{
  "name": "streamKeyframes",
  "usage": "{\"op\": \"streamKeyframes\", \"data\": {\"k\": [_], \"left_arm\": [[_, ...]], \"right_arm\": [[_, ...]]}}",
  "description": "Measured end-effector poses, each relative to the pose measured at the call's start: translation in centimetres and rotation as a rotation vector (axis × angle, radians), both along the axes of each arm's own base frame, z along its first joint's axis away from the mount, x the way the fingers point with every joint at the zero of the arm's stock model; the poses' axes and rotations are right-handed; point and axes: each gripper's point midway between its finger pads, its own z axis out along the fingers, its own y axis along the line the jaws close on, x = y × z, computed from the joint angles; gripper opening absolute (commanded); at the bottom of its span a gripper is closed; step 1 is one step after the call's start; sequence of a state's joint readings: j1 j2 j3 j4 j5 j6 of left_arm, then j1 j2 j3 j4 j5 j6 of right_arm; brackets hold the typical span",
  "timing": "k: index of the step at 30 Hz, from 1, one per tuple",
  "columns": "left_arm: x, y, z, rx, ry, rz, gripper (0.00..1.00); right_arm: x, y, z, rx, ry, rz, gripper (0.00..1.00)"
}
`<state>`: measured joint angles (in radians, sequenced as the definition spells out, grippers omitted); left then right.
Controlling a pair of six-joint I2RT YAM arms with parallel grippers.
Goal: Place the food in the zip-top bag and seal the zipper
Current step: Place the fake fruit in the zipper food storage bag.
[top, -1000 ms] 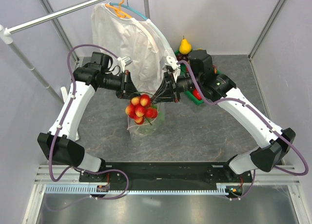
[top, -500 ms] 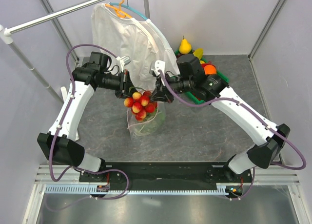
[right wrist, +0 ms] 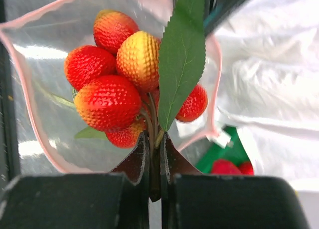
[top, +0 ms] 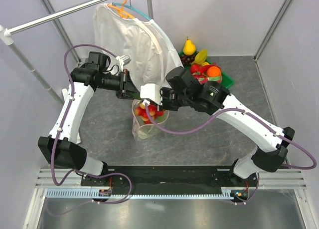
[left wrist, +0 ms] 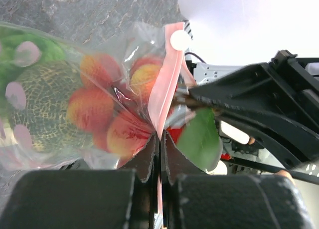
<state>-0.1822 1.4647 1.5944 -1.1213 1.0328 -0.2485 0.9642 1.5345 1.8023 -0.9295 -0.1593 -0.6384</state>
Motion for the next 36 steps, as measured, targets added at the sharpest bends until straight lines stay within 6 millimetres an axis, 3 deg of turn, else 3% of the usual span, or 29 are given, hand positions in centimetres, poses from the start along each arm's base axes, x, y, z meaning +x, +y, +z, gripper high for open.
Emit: {"op": "streamKeyframes", "data": {"k": [7,14,21,24,27,29,30,32,33,36], "left_arm": [[1.0,1.0,-0.2,-0.017,0.024,0.032,0.02],[1.0,1.0,-0.2,-0.017,0.019,0.027,0.02],[0.6,1.1,0.1,-0.043,0.042,0.017,0.02],[0.8,1.3,0.2,-0.063,0.053,0.019,0.02],[1.3,1.7,0.2,-0.083,0.071,0.026,0.02],[1.5,1.8,0.0,-0.091,0.082,0.028,0.02],[1.6,1.8,-0.1,-0.091,0.084,0.028,0.02],[1.5,1.8,-0.2,-0.090,0.087,0.027,0.02],[1.5,1.8,-0.2,-0.090,0.085,0.026,0.02],[1.5,1.8,-0.2,-0.089,0.085,0.025,0.02]], "right_arm": [[1.7,-2.1,-1.2,-0.134,-0.031,-0.098,0.00],[4.8,0.2,-0.6,-0.167,-0.057,-0.249,0.00],[3.0,2.9,0.4,-0.227,-0.243,-0.287,0.00],[3.6,2.9,0.7,-0.225,-0.296,-0.329,0.00],[3.9,2.1,-1.2,-0.256,-0.311,-0.353,0.00],[3.6,1.8,-2.9,-0.287,-0.296,-0.342,0.10],[3.5,2.0,-3.5,-0.291,-0.284,-0.332,0.31],[3.1,2.4,-3.8,-0.275,-0.257,-0.320,0.54],[3.0,2.5,-3.5,-0.259,-0.247,-0.324,0.65],[2.9,3.3,-1.3,-0.171,-0.227,-0.325,0.81]]}}
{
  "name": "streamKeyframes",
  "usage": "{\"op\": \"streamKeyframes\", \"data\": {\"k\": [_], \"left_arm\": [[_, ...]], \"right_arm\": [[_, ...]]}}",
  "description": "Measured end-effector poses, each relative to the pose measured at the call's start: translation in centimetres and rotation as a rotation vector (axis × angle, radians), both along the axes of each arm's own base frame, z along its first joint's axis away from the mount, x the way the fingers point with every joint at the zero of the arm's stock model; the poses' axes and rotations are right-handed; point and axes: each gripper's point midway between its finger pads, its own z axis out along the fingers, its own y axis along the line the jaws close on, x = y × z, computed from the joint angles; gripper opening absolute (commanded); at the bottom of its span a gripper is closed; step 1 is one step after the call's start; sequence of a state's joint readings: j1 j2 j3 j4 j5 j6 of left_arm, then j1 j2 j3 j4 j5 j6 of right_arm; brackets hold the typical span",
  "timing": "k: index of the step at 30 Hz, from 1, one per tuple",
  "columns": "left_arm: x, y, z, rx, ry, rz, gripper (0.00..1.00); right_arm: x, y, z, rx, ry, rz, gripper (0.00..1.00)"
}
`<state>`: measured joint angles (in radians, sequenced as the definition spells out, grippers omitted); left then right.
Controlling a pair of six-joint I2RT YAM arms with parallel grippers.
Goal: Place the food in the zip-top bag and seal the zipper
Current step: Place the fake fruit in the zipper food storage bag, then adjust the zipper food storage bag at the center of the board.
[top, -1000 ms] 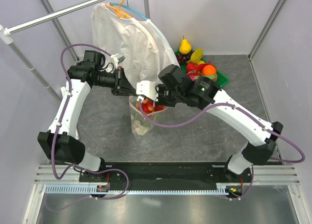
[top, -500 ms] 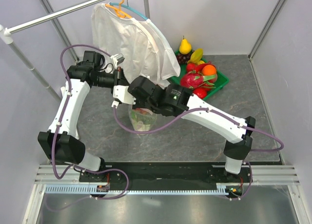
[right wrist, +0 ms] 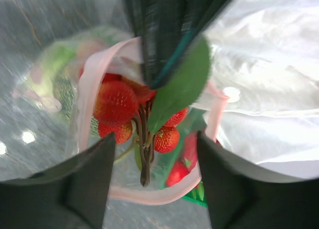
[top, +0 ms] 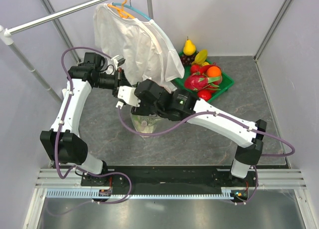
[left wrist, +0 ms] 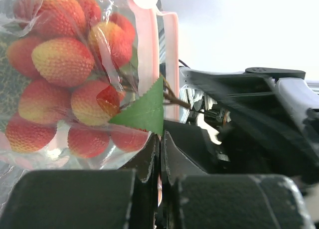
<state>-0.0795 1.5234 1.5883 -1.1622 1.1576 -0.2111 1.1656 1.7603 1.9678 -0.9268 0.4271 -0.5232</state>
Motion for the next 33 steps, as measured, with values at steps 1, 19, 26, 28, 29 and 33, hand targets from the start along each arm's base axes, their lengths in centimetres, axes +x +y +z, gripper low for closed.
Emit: {"op": "streamKeyframes", "data": {"k": [1,19,26,28,29,33], "left_arm": [[0.0,0.0,0.0,0.001,0.002,0.001,0.02],[-0.1,0.6,-0.2,0.011,-0.019,0.009,0.02],[-0.6,0.9,-0.5,0.040,-0.039,0.019,0.02],[-0.9,1.0,-0.5,0.049,-0.051,0.021,0.02],[-1.0,1.0,-0.5,0.054,-0.058,0.023,0.02],[-1.3,1.2,-0.4,0.070,-0.081,0.027,0.02]], "right_arm": [[0.0,0.1,0.9,0.038,0.003,-0.002,0.84],[5.6,-14.4,3.4,0.754,0.524,-0.440,0.67],[4.1,-9.8,0.0,0.900,0.863,-0.411,0.68],[3.7,-8.9,-0.2,0.921,0.903,-0.398,0.66],[3.5,-8.5,-0.1,0.924,0.914,-0.392,0.65],[2.3,-6.6,-0.1,0.926,0.953,-0.345,0.58]]}}
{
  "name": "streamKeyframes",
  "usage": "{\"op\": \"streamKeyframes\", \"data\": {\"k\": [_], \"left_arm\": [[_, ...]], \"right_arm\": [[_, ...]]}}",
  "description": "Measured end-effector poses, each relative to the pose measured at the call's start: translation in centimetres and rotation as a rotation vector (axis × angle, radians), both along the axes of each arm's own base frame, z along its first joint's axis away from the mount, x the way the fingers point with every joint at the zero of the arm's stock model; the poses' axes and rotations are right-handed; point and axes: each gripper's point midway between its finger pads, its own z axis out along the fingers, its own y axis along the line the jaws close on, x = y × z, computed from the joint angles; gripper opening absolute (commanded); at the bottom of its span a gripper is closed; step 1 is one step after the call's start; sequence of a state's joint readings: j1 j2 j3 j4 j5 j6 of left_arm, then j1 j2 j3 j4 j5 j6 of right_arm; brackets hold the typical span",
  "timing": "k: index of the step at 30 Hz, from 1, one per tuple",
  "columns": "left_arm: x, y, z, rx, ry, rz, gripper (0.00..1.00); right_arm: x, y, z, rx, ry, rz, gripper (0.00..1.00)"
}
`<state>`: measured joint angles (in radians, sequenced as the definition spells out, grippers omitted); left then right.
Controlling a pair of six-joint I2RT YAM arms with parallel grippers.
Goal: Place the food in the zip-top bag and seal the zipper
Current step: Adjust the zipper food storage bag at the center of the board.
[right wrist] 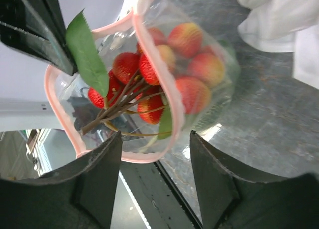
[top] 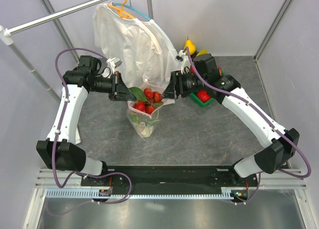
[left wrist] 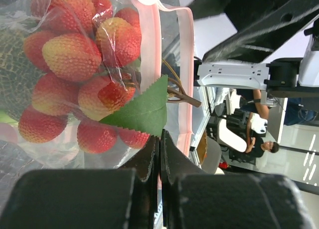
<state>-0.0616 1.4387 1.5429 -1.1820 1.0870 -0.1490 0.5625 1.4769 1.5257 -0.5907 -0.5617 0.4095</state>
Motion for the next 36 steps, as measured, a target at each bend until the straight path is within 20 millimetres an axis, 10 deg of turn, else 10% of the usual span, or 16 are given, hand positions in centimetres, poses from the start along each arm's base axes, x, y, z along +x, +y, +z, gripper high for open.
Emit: {"op": "streamKeyframes", "data": {"k": [4,8,21,27,28,36], "left_arm": [[-0.2,0.1,-0.2,0.019,-0.013,0.001,0.02],[-0.5,0.2,-0.8,0.055,-0.020,0.006,0.07],[-2.2,1.8,-1.4,0.222,-0.073,0.027,0.51],[-2.8,2.1,0.0,0.239,-0.148,0.022,0.21],[-2.8,2.1,0.1,0.242,-0.153,0.021,0.02],[-2.2,1.7,3.2,0.205,-0.279,-0.022,0.02]], "right_arm": [[-1.2,1.1,-1.0,0.000,0.034,0.036,0.44],[-1.3,1.3,-2.3,-0.011,0.079,0.035,0.00],[-2.8,1.5,0.4,0.070,0.076,0.072,0.00],[-3.4,1.5,1.1,0.095,0.076,0.090,0.00],[-3.4,1.5,1.1,0.096,0.079,0.091,0.00],[-4.3,1.5,2.1,0.109,0.086,0.129,0.00]]}}
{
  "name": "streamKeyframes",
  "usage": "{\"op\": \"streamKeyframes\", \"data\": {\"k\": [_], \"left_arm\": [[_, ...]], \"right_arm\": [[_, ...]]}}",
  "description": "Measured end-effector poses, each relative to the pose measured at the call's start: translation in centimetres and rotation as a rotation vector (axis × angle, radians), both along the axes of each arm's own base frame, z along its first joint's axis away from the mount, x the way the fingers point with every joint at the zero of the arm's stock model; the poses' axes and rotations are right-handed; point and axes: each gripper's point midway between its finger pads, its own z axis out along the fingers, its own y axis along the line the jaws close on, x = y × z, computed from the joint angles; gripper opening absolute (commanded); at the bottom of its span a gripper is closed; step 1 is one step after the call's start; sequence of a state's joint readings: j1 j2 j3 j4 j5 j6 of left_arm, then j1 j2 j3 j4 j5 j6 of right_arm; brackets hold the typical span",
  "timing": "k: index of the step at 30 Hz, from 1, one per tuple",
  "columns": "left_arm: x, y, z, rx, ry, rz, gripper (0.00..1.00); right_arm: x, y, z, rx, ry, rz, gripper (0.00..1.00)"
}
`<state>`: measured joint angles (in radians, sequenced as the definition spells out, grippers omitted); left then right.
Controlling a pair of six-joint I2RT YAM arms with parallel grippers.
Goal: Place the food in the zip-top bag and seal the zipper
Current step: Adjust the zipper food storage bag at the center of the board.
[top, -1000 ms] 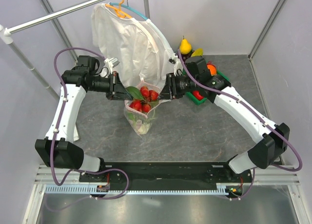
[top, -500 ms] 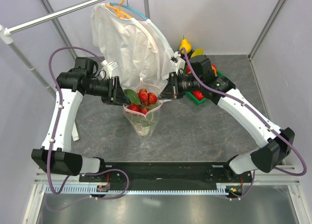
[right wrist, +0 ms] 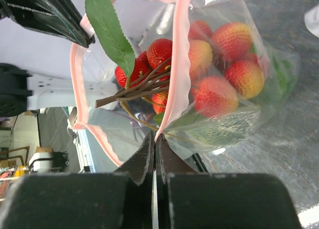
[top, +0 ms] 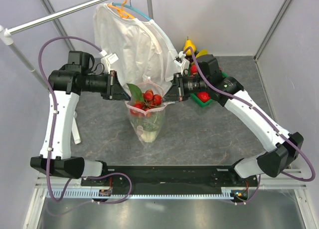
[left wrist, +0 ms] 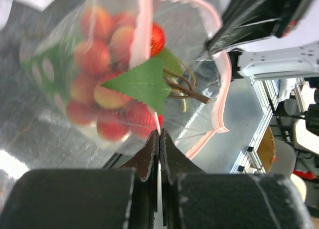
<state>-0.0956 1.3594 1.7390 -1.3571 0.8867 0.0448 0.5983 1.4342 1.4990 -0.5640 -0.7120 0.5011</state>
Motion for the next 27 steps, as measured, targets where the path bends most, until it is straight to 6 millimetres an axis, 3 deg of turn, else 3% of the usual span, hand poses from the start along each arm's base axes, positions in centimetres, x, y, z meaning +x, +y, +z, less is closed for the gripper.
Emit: {"op": "streamKeyframes", "data": {"k": [6,10,13,18,21,22,27], "left_arm": [[-1.6,-0.9,6.3,-0.082,-0.203,-0.062,0.02],[-2.6,-0.7,6.7,-0.067,-0.240,-0.056,0.02],[-2.2,-0.4,4.6,-0.032,-0.177,-0.036,0.02],[-1.3,0.3,-3.2,0.096,0.050,0.002,0.02],[-1.7,-0.3,-4.3,0.117,0.066,-0.040,0.02],[-2.1,-0.7,-3.5,0.095,0.049,-0.064,0.02],[-3.2,-1.3,1.7,0.031,-0.135,-0.093,0.02]], "right_arm": [[-2.3,-1.0,5.1,0.063,-0.083,0.048,0.00],[-3.8,-1.9,6.1,0.066,-0.119,0.068,0.00],[-3.2,-1.9,3.8,0.013,-0.114,0.065,0.00],[-1.6,-1.0,-3.6,-0.126,0.012,0.075,0.00],[-2.0,-0.7,-5.9,-0.180,0.060,0.106,0.00],[-2.2,-0.7,-5.5,-0.185,0.054,0.115,0.00],[-1.6,-0.2,2.5,-0.075,-0.178,0.128,0.00]]}}
